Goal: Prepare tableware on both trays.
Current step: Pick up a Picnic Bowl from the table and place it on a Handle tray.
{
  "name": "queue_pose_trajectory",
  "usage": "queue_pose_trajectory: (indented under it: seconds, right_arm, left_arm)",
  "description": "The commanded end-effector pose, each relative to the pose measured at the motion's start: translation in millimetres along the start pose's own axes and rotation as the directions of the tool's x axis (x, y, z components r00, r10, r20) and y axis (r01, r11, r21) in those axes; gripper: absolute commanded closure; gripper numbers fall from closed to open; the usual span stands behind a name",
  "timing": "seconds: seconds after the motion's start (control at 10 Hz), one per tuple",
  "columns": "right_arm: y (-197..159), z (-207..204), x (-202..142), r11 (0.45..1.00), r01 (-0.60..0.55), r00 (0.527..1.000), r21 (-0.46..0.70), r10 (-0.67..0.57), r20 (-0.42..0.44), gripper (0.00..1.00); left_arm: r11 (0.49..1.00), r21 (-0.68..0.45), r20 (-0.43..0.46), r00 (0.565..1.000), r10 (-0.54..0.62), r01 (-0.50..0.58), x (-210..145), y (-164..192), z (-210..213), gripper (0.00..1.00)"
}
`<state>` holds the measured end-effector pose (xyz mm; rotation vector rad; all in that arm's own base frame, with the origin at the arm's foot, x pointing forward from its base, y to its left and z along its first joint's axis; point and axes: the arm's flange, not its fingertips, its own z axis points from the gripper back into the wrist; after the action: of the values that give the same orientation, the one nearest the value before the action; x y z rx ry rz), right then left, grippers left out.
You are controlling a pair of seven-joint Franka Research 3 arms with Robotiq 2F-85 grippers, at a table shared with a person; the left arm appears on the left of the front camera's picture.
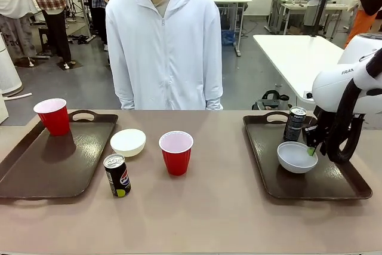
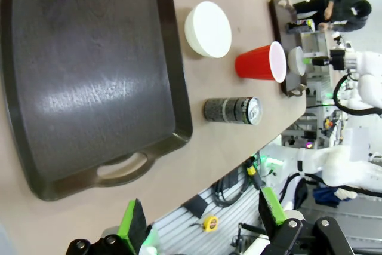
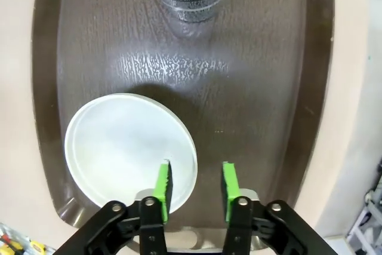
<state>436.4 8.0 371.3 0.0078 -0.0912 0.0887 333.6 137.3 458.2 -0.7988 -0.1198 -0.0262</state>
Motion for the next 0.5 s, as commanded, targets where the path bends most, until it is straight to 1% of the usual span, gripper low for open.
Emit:
queue_pose_trajectory:
  seconds: [0.0,0.1,0.2,0.3,0.4]
  right_arm:
    - [2.1,22.8,-10.3,1.000,0.005,1.000,0.008,-0.005,-0.009,0.14]
    - [8.3,41.7,-19.5,1.000,-0.011,1.000,-0.002,0.011,-0.004,0.00]
    - [14.4,60.3,-28.9,1.000,-0.014,1.000,-0.018,0.014,0.002,0.00]
    - [20.3,76.6,-38.5,1.000,0.010,1.000,-0.015,-0.010,0.010,0.00]
    - [25.0,92.0,-50.6,1.000,0.031,0.999,-0.001,-0.031,-0.011,0.13]
  left_arm:
    - [1.000,-0.012,0.006,1.000,0.001,-0.001,0.1,-0.5,0.7,0.00]
    - [1.000,-0.012,0.006,1.000,0.001,-0.001,0.1,-0.5,0.7,0.00]
    - [1.000,-0.012,0.006,1.000,0.001,-0.001,0.1,-0.5,0.7,0.00]
    - [1.000,-0.012,0.006,1.000,0.001,-0.001,0.1,-0.5,0.7,0.00]
    - [1.000,-0.012,0.006,1.000,0.001,-0.001,0.1,-0.5,0.7,0.00]
